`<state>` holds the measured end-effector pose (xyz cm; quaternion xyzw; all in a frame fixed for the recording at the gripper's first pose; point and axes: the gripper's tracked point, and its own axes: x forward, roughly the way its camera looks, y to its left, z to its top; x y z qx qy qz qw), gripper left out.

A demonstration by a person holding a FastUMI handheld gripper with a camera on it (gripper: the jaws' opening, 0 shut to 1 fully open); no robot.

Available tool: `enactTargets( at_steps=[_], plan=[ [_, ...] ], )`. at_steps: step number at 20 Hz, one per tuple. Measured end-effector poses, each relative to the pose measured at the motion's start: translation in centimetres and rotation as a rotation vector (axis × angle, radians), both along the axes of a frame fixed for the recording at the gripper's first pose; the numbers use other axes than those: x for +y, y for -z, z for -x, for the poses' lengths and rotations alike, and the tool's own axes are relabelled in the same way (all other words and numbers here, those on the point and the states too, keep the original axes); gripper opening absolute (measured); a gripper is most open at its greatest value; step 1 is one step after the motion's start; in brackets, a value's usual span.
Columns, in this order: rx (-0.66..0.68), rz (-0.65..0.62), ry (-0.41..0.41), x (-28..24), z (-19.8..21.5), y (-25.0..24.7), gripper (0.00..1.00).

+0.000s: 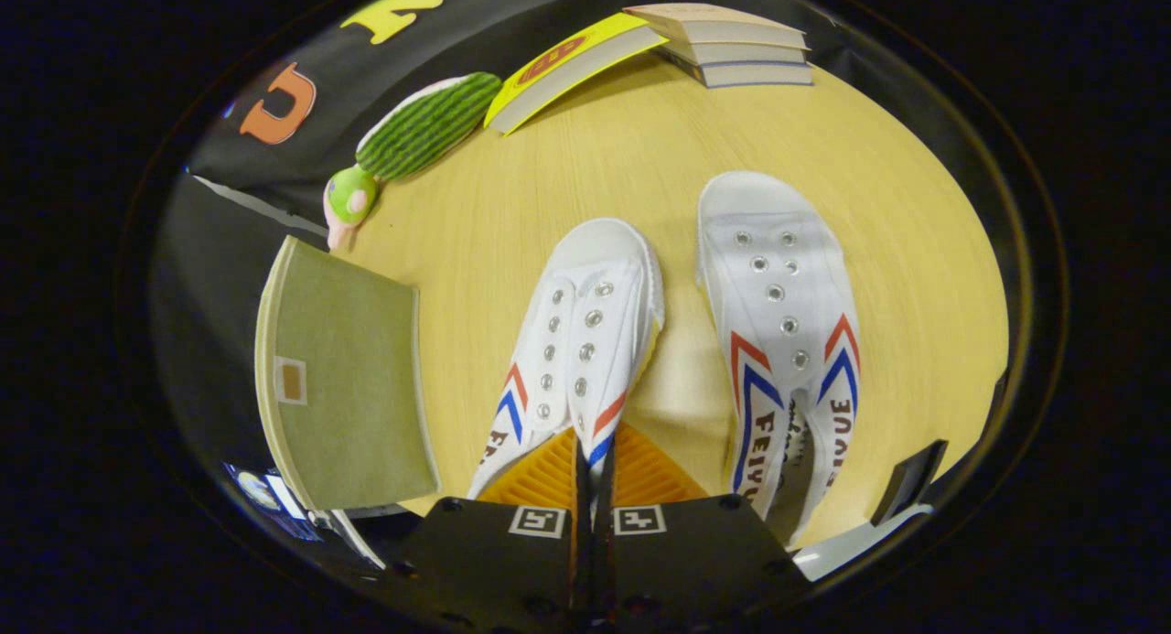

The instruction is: Open the storage box then place both shoes into the box .Put the left shoe in first, then the right shoe, with the right side of both shoes facing outward in a uniform manner.

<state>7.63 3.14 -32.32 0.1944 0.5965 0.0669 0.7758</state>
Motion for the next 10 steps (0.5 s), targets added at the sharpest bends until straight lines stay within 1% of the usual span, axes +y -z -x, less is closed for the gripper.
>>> enactTargets(
  at_steps=[3, 5, 8, 10],
  plan=[
    [-0.027, -0.062, 0.027, 1.5, 0.3, -3.9, 0.06],
    [-0.069, -0.088, 0.024, 3.0, 0.5, -7.8, 0.06],
    [-0.144, -0.085, -0.032, 6.2, 1.1, -13.5, 0.06],
    [-0.184, -0.092, -0.086, 9.5, 1.9, -17.0, 0.05]
  ],
)
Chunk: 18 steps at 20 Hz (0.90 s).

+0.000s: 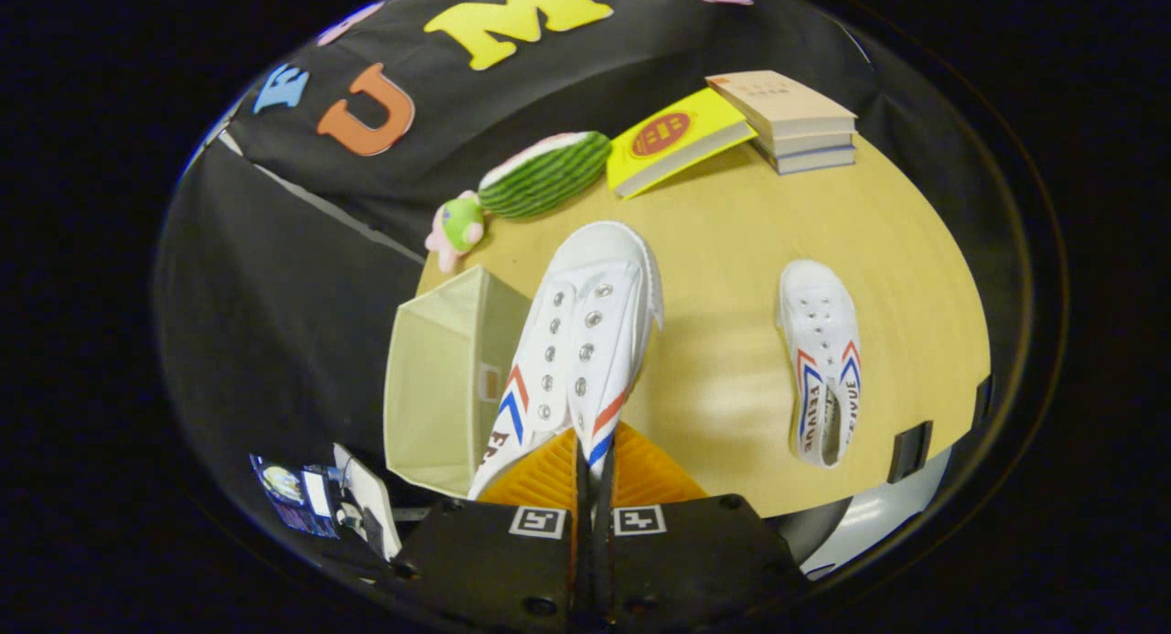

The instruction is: Open the storage box then place both shoes into the box .Put the left shoe in first, then the right shoe, with the right side of both shoes facing outward in a uniform manner.

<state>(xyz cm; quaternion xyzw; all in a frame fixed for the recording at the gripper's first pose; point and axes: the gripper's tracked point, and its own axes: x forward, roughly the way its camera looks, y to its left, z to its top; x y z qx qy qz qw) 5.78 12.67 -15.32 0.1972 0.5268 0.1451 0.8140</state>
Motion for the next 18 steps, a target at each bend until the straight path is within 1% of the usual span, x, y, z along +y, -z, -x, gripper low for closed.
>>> enactTargets(
  at_steps=[3, 6, 9, 11, 13, 16, 18],
  plan=[
    [-0.047, 0.0, -0.079, 5.5, 0.8, -3.3, 0.05],
    [-0.056, -0.004, -0.136, 11.3, 0.5, -3.9, 0.05],
    [0.002, -0.041, -0.163, 16.8, 0.1, -1.7, 0.06],
    [0.055, -0.05, -0.175, 19.1, 0.3, 0.0, 0.06],
    [0.094, -0.044, -0.182, 20.7, 0.0, 2.2, 0.06],
    [0.09, -0.042, -0.17, 21.8, -1.5, 3.6, 0.06],
    [0.111, -0.039, -0.157, 22.2, -1.8, 4.6, 0.06]
  ],
)
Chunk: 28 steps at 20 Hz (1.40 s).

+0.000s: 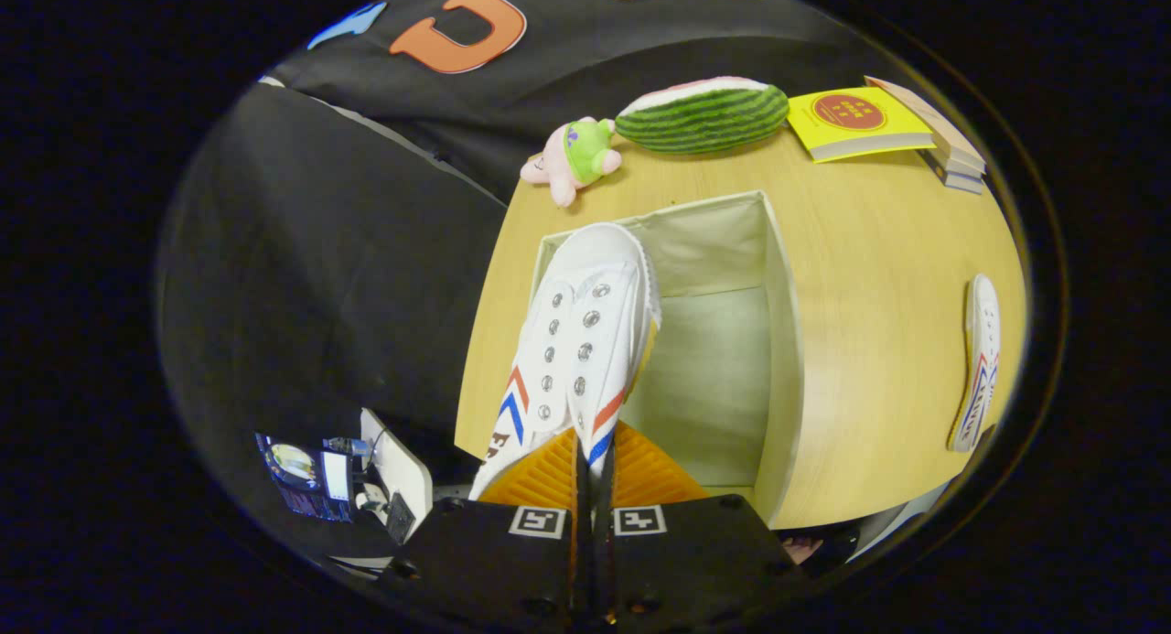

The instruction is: Open the storage box then place both shoes into the box .Put the left shoe in first, then the right shoe, with the right side of both shoes facing outward in a uniform manner.

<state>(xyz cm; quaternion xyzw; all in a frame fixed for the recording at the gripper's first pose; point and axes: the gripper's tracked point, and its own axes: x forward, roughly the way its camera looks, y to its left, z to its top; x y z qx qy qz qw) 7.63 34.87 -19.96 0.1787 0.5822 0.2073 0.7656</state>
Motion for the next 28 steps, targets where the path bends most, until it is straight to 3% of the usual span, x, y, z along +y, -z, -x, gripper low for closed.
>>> enactTargets(
  at_steps=[4, 8, 11, 21, 28],
  plan=[
    [0.059, -0.04, -0.007, 1.7, 0.9, 1.4, 0.11],
    [-0.015, -0.096, -0.057, 3.2, 0.4, -0.8, 0.52],
    [-0.109, -0.064, -0.073, 2.6, 0.0, -2.0, 0.99],
    [-0.336, 0.051, -0.082, -5.7, 0.4, -5.8, 0.99],
    [-0.413, 0.194, 0.004, -19.0, 1.2, -6.8, 0.99]
  ],
)
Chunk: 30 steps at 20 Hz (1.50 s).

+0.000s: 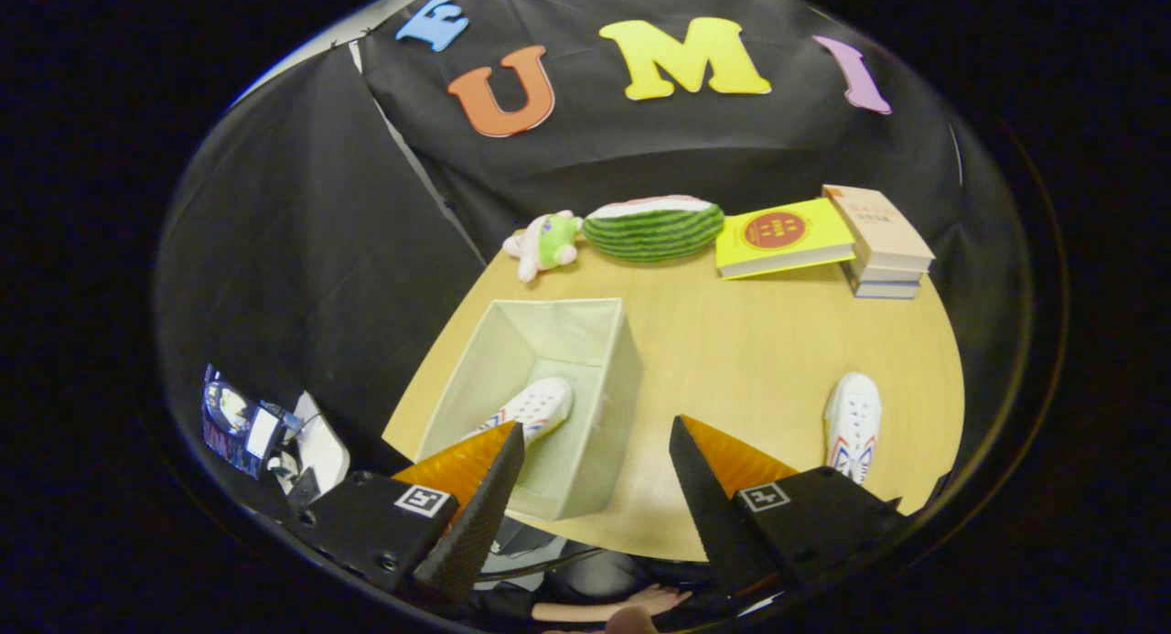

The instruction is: Open the storage box then place both shoes into the box .Put the left shoe in first, then the right shoe, with the right side of both shoes facing outward in a uniform manner.

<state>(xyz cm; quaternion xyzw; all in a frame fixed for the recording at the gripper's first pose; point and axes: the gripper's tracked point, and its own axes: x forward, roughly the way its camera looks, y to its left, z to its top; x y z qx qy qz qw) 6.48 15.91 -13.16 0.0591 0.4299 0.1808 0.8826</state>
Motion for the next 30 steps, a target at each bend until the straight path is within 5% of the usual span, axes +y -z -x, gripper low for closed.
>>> enactTargets(
  at_steps=[10, 20, 26, 30],
  plan=[
    [0.099, 0.182, 0.198, -19.7, 1.5, 7.6, 0.99],
    [0.304, 0.194, 0.275, -27.3, -0.6, 18.1, 0.98],
    [0.406, 0.075, 0.267, -25.9, -1.2, 21.9, 0.8],
    [0.43, 0.031, 0.256, -25.3, -1.7, 22.1, 0.48]
  ],
)
